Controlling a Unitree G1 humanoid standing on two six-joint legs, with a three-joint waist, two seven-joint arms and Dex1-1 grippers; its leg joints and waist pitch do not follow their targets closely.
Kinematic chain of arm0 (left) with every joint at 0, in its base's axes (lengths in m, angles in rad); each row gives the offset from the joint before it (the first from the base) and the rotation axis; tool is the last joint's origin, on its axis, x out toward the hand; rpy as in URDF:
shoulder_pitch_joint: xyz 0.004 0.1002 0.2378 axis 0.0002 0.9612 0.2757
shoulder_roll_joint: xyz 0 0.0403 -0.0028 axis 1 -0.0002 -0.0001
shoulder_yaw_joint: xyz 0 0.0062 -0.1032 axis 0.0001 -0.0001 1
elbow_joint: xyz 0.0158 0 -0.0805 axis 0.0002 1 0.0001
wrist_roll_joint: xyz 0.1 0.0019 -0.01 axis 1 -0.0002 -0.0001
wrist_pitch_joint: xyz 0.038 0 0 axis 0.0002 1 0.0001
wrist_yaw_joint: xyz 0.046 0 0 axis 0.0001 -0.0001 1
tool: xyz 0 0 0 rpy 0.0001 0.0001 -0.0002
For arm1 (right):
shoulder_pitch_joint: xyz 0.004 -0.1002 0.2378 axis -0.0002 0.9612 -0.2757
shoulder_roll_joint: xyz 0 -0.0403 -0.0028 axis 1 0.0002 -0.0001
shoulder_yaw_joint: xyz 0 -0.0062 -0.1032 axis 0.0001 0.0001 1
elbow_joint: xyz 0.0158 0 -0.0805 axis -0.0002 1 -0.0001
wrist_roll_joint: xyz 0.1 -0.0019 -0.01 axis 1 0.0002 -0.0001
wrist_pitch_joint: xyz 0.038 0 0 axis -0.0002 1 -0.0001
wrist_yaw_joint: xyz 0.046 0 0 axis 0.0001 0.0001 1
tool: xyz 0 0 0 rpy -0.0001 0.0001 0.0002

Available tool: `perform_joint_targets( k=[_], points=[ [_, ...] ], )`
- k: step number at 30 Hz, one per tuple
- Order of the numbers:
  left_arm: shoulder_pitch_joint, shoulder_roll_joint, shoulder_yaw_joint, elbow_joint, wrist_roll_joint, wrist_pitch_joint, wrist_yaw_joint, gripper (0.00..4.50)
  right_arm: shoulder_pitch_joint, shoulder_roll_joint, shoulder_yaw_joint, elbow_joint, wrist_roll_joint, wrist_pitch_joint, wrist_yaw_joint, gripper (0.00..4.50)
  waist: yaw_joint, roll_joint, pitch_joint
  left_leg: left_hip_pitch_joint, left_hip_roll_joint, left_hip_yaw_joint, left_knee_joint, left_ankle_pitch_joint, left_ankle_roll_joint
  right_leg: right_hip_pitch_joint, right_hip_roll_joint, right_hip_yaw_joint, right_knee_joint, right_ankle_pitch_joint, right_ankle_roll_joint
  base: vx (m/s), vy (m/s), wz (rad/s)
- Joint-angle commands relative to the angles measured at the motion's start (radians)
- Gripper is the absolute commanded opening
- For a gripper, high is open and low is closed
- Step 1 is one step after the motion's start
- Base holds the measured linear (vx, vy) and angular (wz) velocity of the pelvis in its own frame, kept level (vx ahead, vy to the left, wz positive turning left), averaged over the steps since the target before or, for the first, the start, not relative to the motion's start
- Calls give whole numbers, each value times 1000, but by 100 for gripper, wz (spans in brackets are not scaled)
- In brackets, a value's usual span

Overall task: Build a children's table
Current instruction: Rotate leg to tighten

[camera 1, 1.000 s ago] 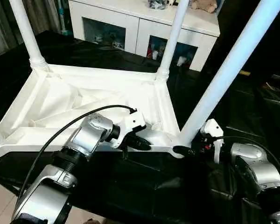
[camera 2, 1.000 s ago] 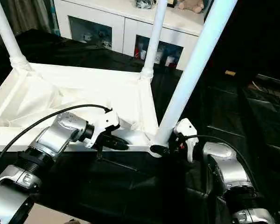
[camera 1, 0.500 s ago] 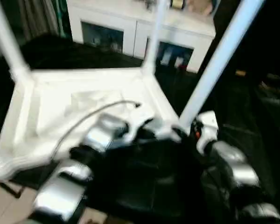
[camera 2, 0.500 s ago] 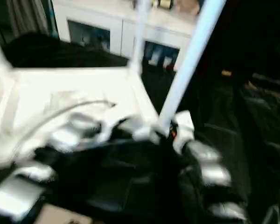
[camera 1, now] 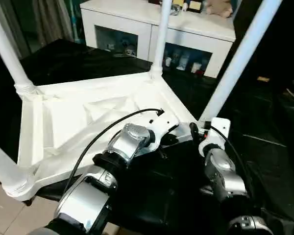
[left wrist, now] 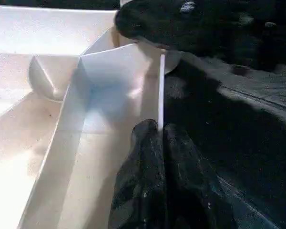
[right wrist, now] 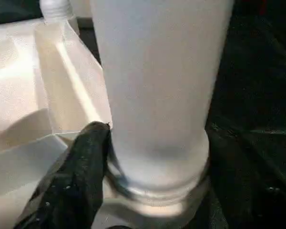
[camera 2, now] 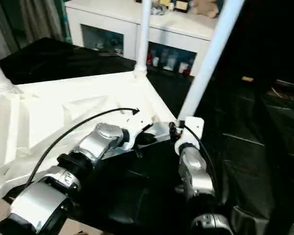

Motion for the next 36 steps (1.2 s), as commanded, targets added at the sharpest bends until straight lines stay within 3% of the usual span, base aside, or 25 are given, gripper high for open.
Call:
perform_joint_targets(
  k=[1, 2, 5, 7, 10, 11, 14, 15, 16, 17, 19, 22, 27, 28, 31, 36],
  points=[
    [38, 3, 7, 41, -9, -20, 18, 0, 20, -25, 4, -58, 8, 3, 41, 357, -10, -24, -35, -5, 17, -7, -88, -274, 44, 26, -37, 25, -86, -244, -125, 0, 0, 0],
    [39, 6, 7, 41, -9, -22, 14, 0, 24, -32, 3, -69, 5, 3, 48, 371, -6, -16, -36, 1, 19, -5, -86, -261, 49, 20, -40, 25, -87, -248, -123, 0, 0, 0],
    [43, 18, 9, 32, -8, -24, 0, 0, 41, -61, 1, -109, 7, 15, 79, 392, -7, -20, -36, -3, 18, -3, -84, -230, 57, 22, -40, 26, -85, -225, -126, 0, 0, 0],
    [54, 52, 7, -5, -5, -19, -43, 0, 79, -152, 3, -209, 34, 91, 193, 425, 0, -21, -45, -2, 20, -4, -79, -198, 69, 33, -41, 26, -81, -184, -130, 0, 0, 0],
    [62, 78, -5, -36, -2, -13, -86, 0, 96, -224, 10, -260, 60, 156, 286, 444, 1, -22, -46, -8, 18, -2, -75, -159, 89, 36, -38, 25, -75, -111, -143, 0, 0, 0],
    [63, 86, -9, -45, -3, -9, -101, 0, 97, -244, 11, -269, 73, 181, 312, 444, -2, -18, -47, -9, 17, -1, -75, -144, 89, 36, -39, 25, -73, -101, -152, 0, 0, 0],
    [81, 132, -31, -106, -13, 20, -193, 0, 119, -377, 60, -334, 111, 273, 521, 444, 0, -18, -48, -5, 19, 1, -70, -135, 102, 39, -38, 25, -70, -78, -183, 0, 0, 0],
    [85, 141, -36, -119, -15, 28, -212, 0, 124, -405, 75, -345, 114, 283, 569, 444, 1, -20, -47, -6, 20, 1, -70, -126, 107, 40, -37, 25, -70, -66, -190, 0, 0, 0],
    [96, 164, -55, -154, -19, 40, -273, 0, 140, -474, 123, -363, 115, 284, 704, 444, 1, -16, -49, -7, 21, 0, -69, -126, 109, 41, -39, 25, -67, -57, -197, 0, 0, 0],
    [108, 181, -74, -189, -25, 56, -330, 0, 155, -526, 164, -377, 118, 283, 814, 444, 0, -19, -46, -6, 25, 1, -69, -137, 115, 39, -39, 24, -69, -56, -213, 0, 0, 0],
    [122, 197, -92, -230, -31, 71, -381, 0, 164, -568, 200, -391, 115, 288, 899, 444, 2, -20, -48, -4, 28, 1, -67, -124, 124, 38, -41, 24, -63, -23, -233, 0, 0, 0],
    [129, 204, -102, -258, -38, 75, -410, 0, 148, -572, 207, -371, 120, 291, 938, 444, 5, -24, -48, -3, 27, 2, -66, -121, 126, 36, -41, 23, -60, -17, -252, 0, 0, 0],
    [153, 219, -125, -338, -58, 116, -468, 0, 91, -557, 234, -287, 75, 235, 949, 444, 2, -28, -49, 1, 28, 1, -66, -117, 95, 35, -42, 23, -56, -24, -268, 0, 0, 0],
    [159, 223, -130, -355, -60, 122, -478, 0, 74, -550, 239, -265, 64, 224, 943, 444, 0, -33, -49, 0, 28, 2, -65, -111, 96, 34, -42, 23, -55, -14, -271, 0, 0, 0],
    [174, 237, -141, -403, -62, 140, -502, 0, 36, -539, 252, -218, 45, 205, 950, 444, 9, -34, -52, 4, 27, 6, -59, -61, 119, 37, -41, 25, -44, 70, -293, 0, 0, 0],
    [182, 251, -148, -432, -63, 156, -516, 0, 12, -527, 259, -172, 29, 178, 972, 444, 11, -37, -51, 2, 26, 5, -59, -64, 119, 40, -41, 23, -45, 50, -285, 0, 0, 0]
  ],
)
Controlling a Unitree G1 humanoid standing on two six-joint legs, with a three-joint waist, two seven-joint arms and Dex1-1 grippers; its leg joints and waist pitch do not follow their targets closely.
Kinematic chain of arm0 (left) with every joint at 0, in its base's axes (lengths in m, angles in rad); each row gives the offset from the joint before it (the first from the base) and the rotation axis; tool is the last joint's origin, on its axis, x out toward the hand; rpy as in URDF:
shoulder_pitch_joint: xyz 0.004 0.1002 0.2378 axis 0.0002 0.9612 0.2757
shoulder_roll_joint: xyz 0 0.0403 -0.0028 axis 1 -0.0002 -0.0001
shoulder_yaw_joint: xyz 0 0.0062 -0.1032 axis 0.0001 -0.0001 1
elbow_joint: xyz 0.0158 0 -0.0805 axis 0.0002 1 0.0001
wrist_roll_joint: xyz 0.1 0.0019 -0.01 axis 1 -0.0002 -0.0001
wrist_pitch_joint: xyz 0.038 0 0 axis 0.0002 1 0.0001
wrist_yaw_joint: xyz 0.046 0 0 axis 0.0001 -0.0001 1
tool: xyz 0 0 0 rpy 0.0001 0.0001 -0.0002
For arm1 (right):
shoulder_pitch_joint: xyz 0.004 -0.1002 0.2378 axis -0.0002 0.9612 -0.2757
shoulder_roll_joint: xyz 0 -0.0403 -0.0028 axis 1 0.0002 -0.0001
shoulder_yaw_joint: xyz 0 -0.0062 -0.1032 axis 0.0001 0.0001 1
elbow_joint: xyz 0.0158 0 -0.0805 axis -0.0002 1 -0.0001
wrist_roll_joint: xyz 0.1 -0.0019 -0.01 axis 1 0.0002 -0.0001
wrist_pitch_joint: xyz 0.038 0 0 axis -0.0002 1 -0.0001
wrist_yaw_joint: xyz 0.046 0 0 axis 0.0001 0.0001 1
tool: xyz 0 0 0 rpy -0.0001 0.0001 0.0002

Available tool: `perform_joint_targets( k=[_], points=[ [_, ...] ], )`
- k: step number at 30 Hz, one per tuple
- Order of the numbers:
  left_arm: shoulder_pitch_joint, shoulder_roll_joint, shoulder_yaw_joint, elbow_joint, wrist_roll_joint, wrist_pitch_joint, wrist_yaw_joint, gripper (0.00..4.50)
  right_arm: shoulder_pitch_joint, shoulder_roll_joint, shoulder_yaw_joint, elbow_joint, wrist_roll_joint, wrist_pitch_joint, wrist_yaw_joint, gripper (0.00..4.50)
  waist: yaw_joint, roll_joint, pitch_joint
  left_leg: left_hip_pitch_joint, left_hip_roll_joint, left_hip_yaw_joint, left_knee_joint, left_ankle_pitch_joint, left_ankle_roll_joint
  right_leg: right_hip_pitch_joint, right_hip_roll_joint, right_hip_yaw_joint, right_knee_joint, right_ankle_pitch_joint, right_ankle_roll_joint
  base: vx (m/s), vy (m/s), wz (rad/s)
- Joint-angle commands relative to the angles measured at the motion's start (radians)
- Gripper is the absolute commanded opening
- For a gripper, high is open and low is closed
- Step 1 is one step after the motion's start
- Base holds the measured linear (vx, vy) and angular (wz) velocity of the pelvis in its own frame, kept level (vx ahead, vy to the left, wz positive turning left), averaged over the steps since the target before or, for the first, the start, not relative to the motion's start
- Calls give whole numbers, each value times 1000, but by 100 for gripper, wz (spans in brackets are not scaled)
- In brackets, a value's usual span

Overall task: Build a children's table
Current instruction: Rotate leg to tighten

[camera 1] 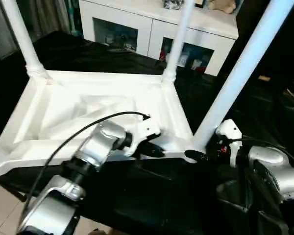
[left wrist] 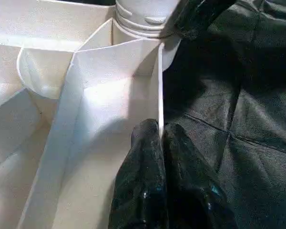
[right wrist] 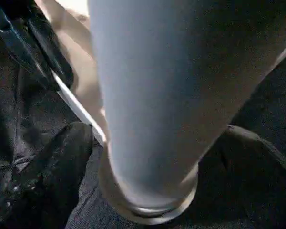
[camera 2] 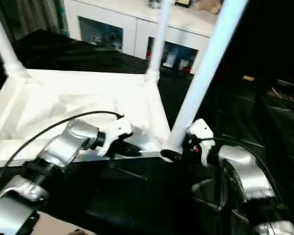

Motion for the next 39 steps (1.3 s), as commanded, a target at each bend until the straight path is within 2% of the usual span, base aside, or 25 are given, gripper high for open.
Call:
perform_joint_targets(
  k=[1, 8, 9, 11, 12, 14, 15, 16, 18, 19, 22, 24, 25, 26, 27, 28, 30, 31, 32, 33, 34, 35, 36, 37, 39],
  points=[
    [23, -15, -55, -12, -5, 19, -45, 0, -23, 2, 11, 27, -15, -21, 18, 444, 4, -8, -58, 9, 23, 3, -55, -75, 109, 48, -42, 27, -48, 47, -286, 0, 0, 0],
    [27, -5, -56, -40, -9, 44, -45, 0, -38, 10, 7, 81, -13, -51, 53, 444, 4, -5, -59, 10, 22, 2, -53, -76, 106, 48, -41, 28, -46, 52, -290, 0, 0, 0],
    [26, -5, -56, -40, -10, 45, -45, 0, -39, 11, 5, 83, -11, -51, 56, 417, 3, -6, -60, 10, 22, 2, -52, -73, 107, 49, -40, 28, -45, 60, -292, 0, 0, 0],
    [25, -5, -57, -39, -12, 47, -44, 0, -41, 16, -3, 92, -2, -54, 64, 417, 4, -6, -61, 9, 22, 3, -51, -70, 111, 50, -41, 28, -44, 67, -295, 0, 0, 0],
    [26, -6, -58, -38, -13, 48, -45, 0, -41, 17, -4, 94, -1, -56, 64, 391, 4, -5, -61, 10, 22, 3, -51, -70, 112, 50, -41, 27, -44, 68, -296, 0, 0, 0],
    [26, -6, -58, -38, -14, 49, -46, 0, -41, 18, -5, 97, -1, -58, 66, 374, 4, -6, -62, 10, 21, 3, -50, -64, 114, 50, -40, 27, -43, 78, -300, 0, 0, 0],
    [29, -6, -60, -41, -15, 54, -46, 0, -40, 21, -10, 108, -2, -66, 69, 368, 5, -1, -63, 10, 21, 2, -50, -58, 115, 50, -40, 28, -41, 88, -304, 0, 0, 0],
    [29, -6, -60, -41, -15, 54, -46, 0, -40, 21, -10, 108, -2, -66, 69, 360, 4, -3, -63, 9, 21, 2, -49, -56, 116, 51, -40, 28, -41, 94, -305, 0, 0, 0],
    [31, -7, -62, -39, -16, 56, -47, 0, -38, 24, -13, 114, -1, -70, 68, 347, 4, 0, -63, 10, 21, 2, -49, -58, 116, 51, -40, 27, -41, 96, -307, 0, 0, 0],
    [31, -8, -63, -34, -17, 56, -48, 0, -35, 28, -18, 116, 2, -69, 65, 329, 4, 0, -64, 10, 21, 2, -49, -60, 114, 52, -39, 27, -40, 99, -310, 0, 0, 0],
    [28, -14, -60, -18, -19, 53, -45, 0, -26, 40, -34, 115, 10, -67, 43, 315, 3, -1, -64, 10, 21, 2, -48, -59, 116, 52, -39, 27, -39, 107, -313, 0, 0, 0],
    [23, -22, -53, -4, -21, 51, -36, 0, -24, 49, -44, 122, 8, -77, 15, 285, 3, 7, -64, 11, 20, 2, -49, -62, 111, 51, -38, 27, -40, 112, -316, 0, 0, 0],
    [19, -31, -46, 11, -22, 49, -23, 0, -24, 59, -57, 133, 7, -81, -16, 280, 2, 11, -64, 12, 21, 1, -50, -71, 105, 51, -39, 27, -40, 108, -317, 0, 0, 0],
    [7, -51, -28, 48, -21, 39, 15, 0, -26, 81, -81, 154, 3, -85, -87, 280, -1, 7, -62, 12, 20, 2, -51, -89, 99, 50, -38, 27, -44, 88, -314, 0, 0, 0],
    [1, -60, -20, 65, -19, 34, 33, 0, -27, 90, -91, 162, 1, -86, -118, 274, -1, 15, -62, 13, 20, 1, -53, -101, 91, 49, -39, 27, -44, 73, -313, 0, 0, 0],
    [-14, -82, -3, 104, -15, 23, 81, 0, -25, 111, -112, 174, 0, -82, -180, 271, -3, 11, -61, 13, 19, 1, -55, -129, 73, 48, -39, 26, -50, 36, -306, 0, 0, 0],
    [-35, -110, 19, 153, -9, 8, 144, 0, -20, 140, -136, 184, -2, -76, -259, 269, -4, 16, -60, 17, 19, 0, -59, -165, 47, 45, -39, 27, -57, -13, -290, 0, 0, 0],
    [-66, -149, 43, 223, -3, -12, 227, 0, -2, 189, -165, 182, -12, -75, -384, 268, -4, 29, -60, 17, 18, -3, -62, -193, 22, 45, -40, 28, -61, -52, -271, 0, 0, 0],
    [-79, -164, 48, 252, 2, -24, 260, 0, 6, 213, -178, 181, -21, -78, -449, 267, -6, 24, -59, 19, 18, -2, -64, -207, 17, 44, -40, 27, -66, -69, -265, 0, 0, 0],
    [-81, -166, 49, 257, 3, -26, 265, 0, 7, 217, -180, 180, -23, -78, -459, 267, -5, 24, -59, 19, 16, -3, -65, -221, 9, 43, -39, 27, -69, -97, -251, 0, 0, 0],
    [-107, -195, 62, 314, 10, -43, 328, 0, 20, 271, -208, 175, -38, -76, -593, 266, -5, 33, -57, 18, 15, -6, -66, -224, 5, 42, -39, 27, -69, -105, -245, 0, 0, 0],
    [-122, -211, 67, 348, 16, -61, 363, 0, 28, 307, -221, 168, -53, -82, -674, 266, -7, 41, -49, 19, 15, -5, -70, -248, 0, 34, -38, 29, -75, -125, -232, 0, 0, 0],
    [-122, -211, 67, 348, 16, -61, 363, 0, 28, 307, -221, 168, -53, -82, -674, 266, -8, 36, -49, 17, 13, -5, -71, -258, -2, 36, -36, 29, -80, -146, -220, 0, 0, 0],
    [-134, -223, 71, 375, 21, -76, 390, 0, 34, 341, -232, 158, -65, -89, -743, 266, -9, 42, -45, 20, 13, -5, -74, -284, -5, 31, -36, 30, -85, -181, -205, 0, 0, 0],
    [-155, -245, 79, 425, 28, -107, 432, 0, 40, 411, -252, 142, -69, -103, -849, 266, -12, 48, -38, 18, 11, -6, -78, -311, -7, 25, -34, 31, -90, -213, -187, 0, 0, 0]
  ],
)
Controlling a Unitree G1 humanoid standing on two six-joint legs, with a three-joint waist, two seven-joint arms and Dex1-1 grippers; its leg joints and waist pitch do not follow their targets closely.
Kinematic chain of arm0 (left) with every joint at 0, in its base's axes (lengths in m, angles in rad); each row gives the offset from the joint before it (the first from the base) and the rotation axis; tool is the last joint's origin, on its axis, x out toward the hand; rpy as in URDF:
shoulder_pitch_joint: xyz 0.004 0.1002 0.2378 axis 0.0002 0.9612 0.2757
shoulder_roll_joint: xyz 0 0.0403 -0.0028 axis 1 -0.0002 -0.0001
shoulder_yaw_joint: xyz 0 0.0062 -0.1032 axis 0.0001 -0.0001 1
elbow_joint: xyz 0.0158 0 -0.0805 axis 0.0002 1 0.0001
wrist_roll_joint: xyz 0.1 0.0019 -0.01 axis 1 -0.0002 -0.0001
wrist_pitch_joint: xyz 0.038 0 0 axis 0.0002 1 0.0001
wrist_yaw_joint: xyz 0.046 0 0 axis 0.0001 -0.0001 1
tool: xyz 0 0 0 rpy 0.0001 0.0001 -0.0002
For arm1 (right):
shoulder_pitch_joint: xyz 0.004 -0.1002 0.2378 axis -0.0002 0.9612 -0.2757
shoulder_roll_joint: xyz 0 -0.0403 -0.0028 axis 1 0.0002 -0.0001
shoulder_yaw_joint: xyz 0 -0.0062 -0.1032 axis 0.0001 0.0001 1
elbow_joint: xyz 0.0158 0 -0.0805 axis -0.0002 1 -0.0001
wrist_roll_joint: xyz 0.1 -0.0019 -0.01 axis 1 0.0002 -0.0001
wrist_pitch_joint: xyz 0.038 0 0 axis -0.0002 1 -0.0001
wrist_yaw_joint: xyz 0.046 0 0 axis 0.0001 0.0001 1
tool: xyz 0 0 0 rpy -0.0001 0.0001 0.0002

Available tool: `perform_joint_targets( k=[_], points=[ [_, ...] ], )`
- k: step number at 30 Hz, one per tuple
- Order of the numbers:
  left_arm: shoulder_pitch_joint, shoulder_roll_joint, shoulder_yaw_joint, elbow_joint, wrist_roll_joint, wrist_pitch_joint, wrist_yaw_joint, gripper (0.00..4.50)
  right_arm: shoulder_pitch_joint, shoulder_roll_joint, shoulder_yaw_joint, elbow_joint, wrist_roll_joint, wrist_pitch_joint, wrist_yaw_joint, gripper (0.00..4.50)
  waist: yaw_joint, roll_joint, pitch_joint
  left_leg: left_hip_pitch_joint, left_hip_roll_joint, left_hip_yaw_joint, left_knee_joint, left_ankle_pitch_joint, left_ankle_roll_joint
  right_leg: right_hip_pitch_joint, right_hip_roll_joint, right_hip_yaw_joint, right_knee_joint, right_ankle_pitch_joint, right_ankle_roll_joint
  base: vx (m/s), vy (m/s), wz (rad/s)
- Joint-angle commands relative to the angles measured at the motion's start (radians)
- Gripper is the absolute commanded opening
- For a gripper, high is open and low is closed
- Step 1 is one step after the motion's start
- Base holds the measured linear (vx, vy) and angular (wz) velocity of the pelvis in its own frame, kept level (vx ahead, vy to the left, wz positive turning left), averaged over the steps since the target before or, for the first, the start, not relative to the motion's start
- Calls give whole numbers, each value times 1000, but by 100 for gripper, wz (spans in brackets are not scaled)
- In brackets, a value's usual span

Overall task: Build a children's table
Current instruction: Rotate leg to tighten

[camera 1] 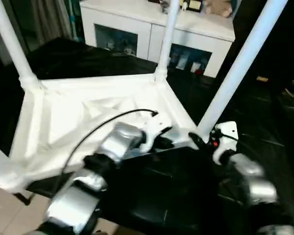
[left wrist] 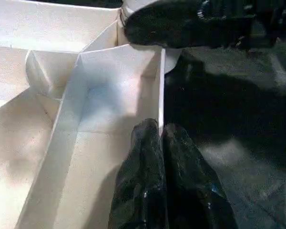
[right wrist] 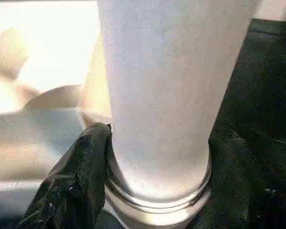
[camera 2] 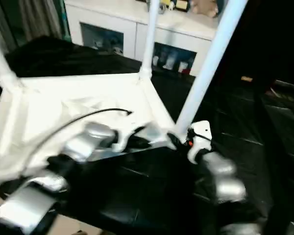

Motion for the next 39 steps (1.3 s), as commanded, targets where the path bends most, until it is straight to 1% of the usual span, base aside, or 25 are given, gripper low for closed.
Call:
perform_joint_targets(
  k=[1, 2, 4, 6, 9, 10, 11, 13, 16, 17, 19, 20, 23, 25, 27, 28, 30, 31, 32, 34, 35, 36, 37, 38, 39],
  points=[
    [-18, -18, 9, 75, 25, -28, 77, 0, 29, 48, -31, -1, -28, 4, -135, 266, -10, 11, -33, 18, 13, -3, -90, -330, -9, 14, -34, 29, -92, -248, -167, 0, 0, 0],
    [-24, -24, 8, 91, 30, -40, 89, 0, 31, 78, -26, -15, -42, -2, -177, 266, -10, 15, -27, 18, 14, -4, -92, -335, -12, 11, -34, 30, -92, -252, -162, 0, 0, 0],
    [-32, -32, -2, 118, 41, -62, 93, 0, 44, 117, 13, -54, -90, -11, -238, 266, -12, 12, -20, 19, 13, -2, -94, -340, -4, 7, -31, 32, -94, -258, -145, 0, 0, 0],
    [-33, -31, -11, 120, 46, -70, 85, 0, 54, 125, 31, -74, -104, -14, -242, 266, -11, 15, -18, 18, 13, -2, -96, -338, 3, 8, -31, 33, -95, -255, -137, 0, 0, 0],
    [-28, -23, -27, 111, 49, -92, 45, 0, 81, 143, 28, -123, -65, -32, -202, 266, -9, 11, -12, 23, 15, 1, -97, -368, 18, 0, -33, 36, -102, -295, -126, 0, 0, 0],
    [-28, -21, -31, 115, 52, -104, 36, 0, 84, 147, 23, -133, -49, -45, -181, 301, -9, 2, -16, 17, 16, 1, -98, -342, 29, 7, -35, 38, -100, -286, -118, 0, 0, 0],
    [-30, -19, -34, 119, 54, -122, 21, 0, 84, 146, 19, -142, -44, -55, -172, 301, -8, -1, -19, 15, 16, 1, -97, -321, 35, 10, -36, 38, -98, -270, -118, 0, 0, 0],
    [-30, -16, -35, 118, 50, -163, -3, 0, 77, 134, 5, -166, -47, -63, -177, 340, -7, 2, -23, 5, 15, 1, -97, -258, 46, 18, -37, 37, -92, -213, -120, 0, 0, 0],
    [-33, -16, -26, 125, 45, -197, -10, 0, 72, 124, -11, -192, -46, -58, -194, 364, -12, 4, -29, 0, 14, 0, -97, -211, 47, 25, -36, 35, -85, -152, -133, 0, 0, 0],
    [-39, -14, -18, 128, 36, -224, -24, 0, 77, 104, -20, -237, -38, -43, -189, 364, -9, 7, -41, 5, 16, 0, -95, -213, 45, 30, -38, 34, -84, -147, -138, 0, 0, 0],
    [-42, -7, -12, 122, 29, -253, -38, 0, 93, 88, -26, -287, -22, -32, -169, 364, -6, 7, -43, 3, 17, 1, -92, -186, 53, 33, -37, 36, -77, -70, -153, 0, 0, 0],
    [-44, -3, -7, 117, 23, -263, -43, 0, 104, 80, -27, -311, -10, -23, -153, 364, -3, 10, -50, 7, 17, 1, -89, -179, 57, 35, -37, 36, -74, -48, -159, 0, 0, 0],
    [-51, 14, 18, 86, -16, -264, -119, 55, 155, 33, -5, -382, 1, 22, -74, 377, 4, 12, -49, 5, 15, 5, -84, -149, 75, 39, -37, 37, -68, 23, -183, 0, 0, 0],
    [-38, 34, 21, 35, -38, -255, -176, 61, 197, -9, 27, -431, -1, 54, -3, 377, 6, 13, -54, 4, 16, 5, -80, -114, 89, 42, -35, 36, -60, 98, -213, 0, 0, 0],
    [-33, 42, 23, 16, -45, -250, -195, 85, 211, -19, 30, -454, 12, 70, 20, 377, 5, 13, -55, 4, 15, 7, -78, -95, 100, 44, -34, 35, -56, 140, -226, 0, 0, 0],
    [-24, 61, 33, -22, -57, -247, -209, 92, 244, -52, 39, -512, 47, 119, 70, 377, 4, 8, -56, 1, 15, 7, -76, -80, 116, 49, -33, 33, -51, 170, -241, 0, 0, 0],
    [-10, 85, 44, -71, -74, -216, -227, 97, 278, -90, 51, -566, 74, 152, 121, 377, 6, 6, -56, 1, 17, 8, -72, -71, 131, 50, -35, 35, -49, 186, -243, 0, 0, 0],
    [9, 115, 52, -133, -83, -184, -236, 105, 304, -123, 63, -606, 98, 187, 161, 377, 5, 2, -55, -1, 17, 8, -72, -70, 135, 51, -34, 34, -49, 180, -242, 0, 0, 0],
    [9, 115, 52, -133, -83, -184, -236, 117, 304, -123, 63, -606, 98, 187, 161, 377, 4, 2, -55, -1, 17, 8, -72, -73, 134, 51, -35, 34, -49, 169, -241, 0, 0, 0],
    [44, 166, 56, -239, -94, -95, -264, 134, 322, -152, 85, -637, 120, 209, 218, 377, -1, 2, -51, 4, 21, 11, -76, -118, 118, 42, -35, 34, -57, 70, -239, 0, 0, 0],
    [44, 166, 56, -239, -94, -95, -264, 137, 322, -152, 85, -637, 120, 209, 218, 377, -1, 2, -51, 4, 21, 11, -76, -118, 118, 42, -35, 34, -57, 70, -239, 0, 0, 0],
    [88, 217, 52, -344, -102, -10, -298, 151, 328, -163, 103, -659, 132, 231, 260, 377, -2, -15, -50, 6, 25, 12, -77, -137, 106, 41, -36, 34, -58, 16, -239, 0, 0, 0],
    [117, 246, 49, -407, -106, 39, -314, 151, 325, -163, 113, -670, 138, 246, 273, 377, -1, -7, -46, -1, 26, 9, -82, -133, 99, 42, -37, 36, -56, -21, -225, 0, 0, 0],
    [140, 269, 46, -456, -108, 76, -323, 165, 322, -162, 122, -676, 143, 255, 281, 377, -1, -3, -44, 3, 24, 12, -82, -143, 93, 34, -34, 38, -60, -44, -217, 0, 0, 0],
    [145, 274, 46, -465, -109, 82, -325, 165, 321, -161, 124, -677, 143, 257, 282, 377, -2, -7, -46, 9, 26, 13, -81, -151, 86, 31, -35, 38, -60, -54, -215, 0, 0, 0]
  ],
)
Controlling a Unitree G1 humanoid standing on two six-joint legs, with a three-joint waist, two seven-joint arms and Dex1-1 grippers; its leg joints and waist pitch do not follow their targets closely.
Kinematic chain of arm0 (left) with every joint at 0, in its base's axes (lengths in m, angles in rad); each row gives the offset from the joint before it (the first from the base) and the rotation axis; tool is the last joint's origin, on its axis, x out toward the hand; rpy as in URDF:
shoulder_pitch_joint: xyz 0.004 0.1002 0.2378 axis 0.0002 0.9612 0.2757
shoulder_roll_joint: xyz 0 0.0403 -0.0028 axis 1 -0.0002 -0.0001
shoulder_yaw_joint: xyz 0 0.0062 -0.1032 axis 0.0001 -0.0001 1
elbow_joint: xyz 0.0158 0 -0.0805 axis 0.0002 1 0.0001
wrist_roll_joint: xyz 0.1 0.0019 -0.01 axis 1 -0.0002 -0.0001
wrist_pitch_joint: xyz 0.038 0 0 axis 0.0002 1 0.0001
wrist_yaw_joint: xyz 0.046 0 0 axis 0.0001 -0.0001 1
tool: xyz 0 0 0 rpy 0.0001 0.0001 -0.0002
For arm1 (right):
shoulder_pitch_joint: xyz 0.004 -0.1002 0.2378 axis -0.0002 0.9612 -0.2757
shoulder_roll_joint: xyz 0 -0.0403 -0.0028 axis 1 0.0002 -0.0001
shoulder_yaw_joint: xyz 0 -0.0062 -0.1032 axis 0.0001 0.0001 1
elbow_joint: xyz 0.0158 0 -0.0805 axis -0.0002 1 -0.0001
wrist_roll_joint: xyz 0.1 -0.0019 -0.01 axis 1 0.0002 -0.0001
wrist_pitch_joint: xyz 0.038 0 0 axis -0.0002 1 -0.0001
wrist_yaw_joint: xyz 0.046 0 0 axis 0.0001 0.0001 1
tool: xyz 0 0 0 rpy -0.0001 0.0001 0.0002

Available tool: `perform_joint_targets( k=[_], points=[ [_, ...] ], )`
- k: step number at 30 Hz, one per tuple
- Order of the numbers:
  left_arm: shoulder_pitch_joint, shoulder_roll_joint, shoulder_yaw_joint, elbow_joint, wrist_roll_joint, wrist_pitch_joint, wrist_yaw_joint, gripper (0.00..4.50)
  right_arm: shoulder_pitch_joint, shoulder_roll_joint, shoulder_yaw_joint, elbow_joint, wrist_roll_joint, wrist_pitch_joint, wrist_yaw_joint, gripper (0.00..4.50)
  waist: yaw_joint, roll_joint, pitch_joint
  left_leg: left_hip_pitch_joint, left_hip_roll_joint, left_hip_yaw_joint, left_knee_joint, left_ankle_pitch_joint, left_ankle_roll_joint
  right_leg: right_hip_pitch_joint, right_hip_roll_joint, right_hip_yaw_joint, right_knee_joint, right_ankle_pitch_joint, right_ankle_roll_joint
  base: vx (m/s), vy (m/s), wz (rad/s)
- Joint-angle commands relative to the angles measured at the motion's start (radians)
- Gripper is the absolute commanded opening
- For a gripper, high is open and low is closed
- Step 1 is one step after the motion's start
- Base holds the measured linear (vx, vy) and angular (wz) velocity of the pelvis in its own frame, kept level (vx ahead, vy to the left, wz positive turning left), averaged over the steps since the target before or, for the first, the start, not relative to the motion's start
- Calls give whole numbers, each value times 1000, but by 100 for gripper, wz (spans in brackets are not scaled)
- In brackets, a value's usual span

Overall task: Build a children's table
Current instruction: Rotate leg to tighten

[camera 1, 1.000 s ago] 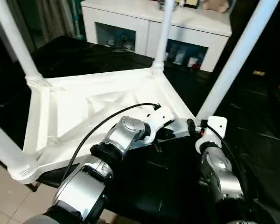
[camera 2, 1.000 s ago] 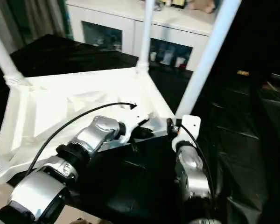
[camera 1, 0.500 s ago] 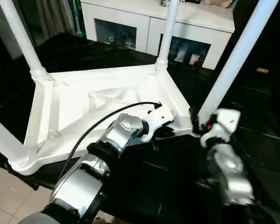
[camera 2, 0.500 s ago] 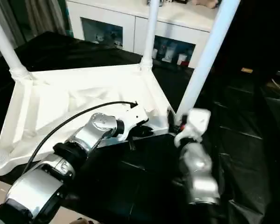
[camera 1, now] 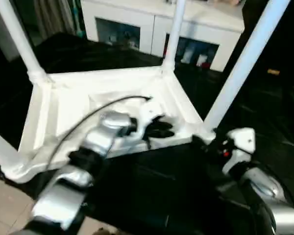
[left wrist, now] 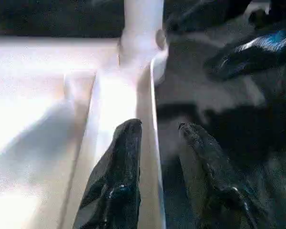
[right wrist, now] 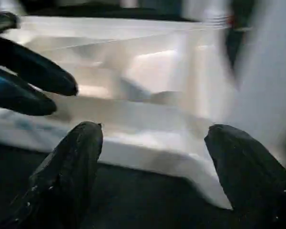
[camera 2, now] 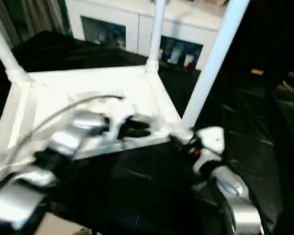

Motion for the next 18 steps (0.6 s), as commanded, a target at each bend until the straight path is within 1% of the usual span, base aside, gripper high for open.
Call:
perform_joint_targets(
  k=[1, 2, 3, 4, 5, 6, 7, 8, 9, 10, 11, 12, 13, 14, 15, 16, 17, 18],
  points=[
    [57, 45, -13, -138, -13, 104, -31, 180, -15, -5, 29, -32, 23, 36, 32, 377, 0, -16, -61, 13, 25, -5, -61, -150, 67, 38, -34, 21, -55, -45, -223, 0, 0, 0],
    [86, 69, -18, -184, -13, 129, -40, 185, -27, 1, 41, -27, 24, 38, 34, 377, 0, -20, -62, 13, 27, -7, -63, -144, 60, 38, -35, 21, -50, -46, -218, 0, 0, 0],
    [109, 87, -22, -219, -16, 150, -45, 194, -41, 11, 50, -17, 24, 37, 34, 377, 0, -11, -62, 15, 26, -5, -63, -140, 52, 32, -33, 23, -50, -45, -212, 0, 0, 0],
    [140, 107, -23, -267, -28, 186, -44, 194, -66, 29, 58, 6, 27, 35, 35, 377, -1, -11, -64, 19, 25, -4, -61, -132, 41, 29, -31, 23, -46, -19, -216, 0, 0, 0],
    [141, 108, -22, -269, -28, 187, -43, 203, -69, 31, 58, 9, 25, 33, 33, 377, -2, -13, -63, 17, 24, -3, -62, -130, 38, 28, -29, 24, -47, -7, -217, 0, 0, 0],
    [154, 111, -20, -283, -30, 196, -34, 212, -90, 45, 62, 35, 12, 20, 23, 377, -1, -17, -63, 20, 22, -2, -61, -130, 33, 25, -26, 23, -46, 8, -218, 0, 0, 0],
    [178, 118, -18, -309, -31, 218, -19, 220, -134, 83, 61, 94, -7, -2, -6, 377, -2, -18, -61, 17, 20, -1, -62, -139, 25, 25, -27, 25, -46, -3, -215, 0, 0, 0],
    [178, 118, -18, -309, -31, 218, -19, 228, -134, 83, 61, 94, -7, -2, -6, 377, -2, -18, -61, 17, 20, -1, -62, -139, 25, 25, -27, 25, -46, -3, -215, 0, 0, 0],
    [199, 127, -20, -337, -24, 239, -8, 228, -166, 111, 56, 137, -16, -17, -30, 377, 1, -18, -63, 21, 21, 0, -61, -160, 8, 24, -29, 26, -48, -26, -207, 0, 0, 0],
    [238, 143, -24, -397, -18, 294, 7, 247, -234, 169, 34, 233, -24, -42, -89, 377, -4, -17, -65, 16, 19, -3, -63, -159, -3, 26, -30, 26, -44, -24, -205, 0, 0, 0],
    [238, 143, -24, -397, -18, 294, 7, 247, -234, 169, 34, 233, -24, -42, -89, 377, -6, -17, -66, 17, 18, -2, -64, -165, -9, 23, -30, 26, -45, -32, -207, 0, 0, 0],
    [263, 153, -26, -436, -13, 330, 24, 260, -286, 201, 12, 313, -33, -63, -149, 377, -5, -22, -70, 20, 19, -1, -59, -158, -15, 25, -30, 26, -41, -19, -203, 0, 0, 0],
    [274, 157, -28, -451, -11, 342, 34, 264, -309, 213, 1, 350, -38, -73, -179, 377, -8, -22, -70, 17, 15, 0, -58, -134, -15, 25, -25, 27, -38, 10, -202, 0, 0, 0],
    [286, 162, -30, -465, -7, 350, 43, 270, -334, 229, -20, 389, -31, -83, -208, 377, -8, -22, -70, 17, 15, 0, -58, -134, -15, 25, -25, 27, -38, 10, -202, 0, 0, 0],
    [289, 163, -30, -469, -6, 352, 46, 281, -339, 232, -25, 396, -29, -84, -214, 377, -3, -24, -71, 18, 12, 2, -55, -110, -8, 27, -21, 28, -36, 50, -192, 0, 0, 0],
    [303, 168, -31, -486, -3, 363, 61, 294, -364, 248, -59, 439, -14, -92, -256, 377, 0, -24, -71, 20, 12, 3, -53, -99, -2, 24, -19, 29, -33, 82, -190, 0, 0, 0],
    [317, 174, -33, -499, 3, 368, 74, 302, -379, 255, -89, 471, -5, -101, -286, 377, 0, -27, -72, 17, 11, 3, -52, -94, -1, 28, -19, 28, -31, 92, -188, 0, 0, 0],
    [325, 178, -34, -506, 8, 372, 81, 302, -387, 258, -105, 490, -1, -107, -303, 377, 1, -26, -72, 15, 11, 2, -53, -91, -1, 29, -20, 28, -30, 93, -185, 0, 0, 0]
  ],
)
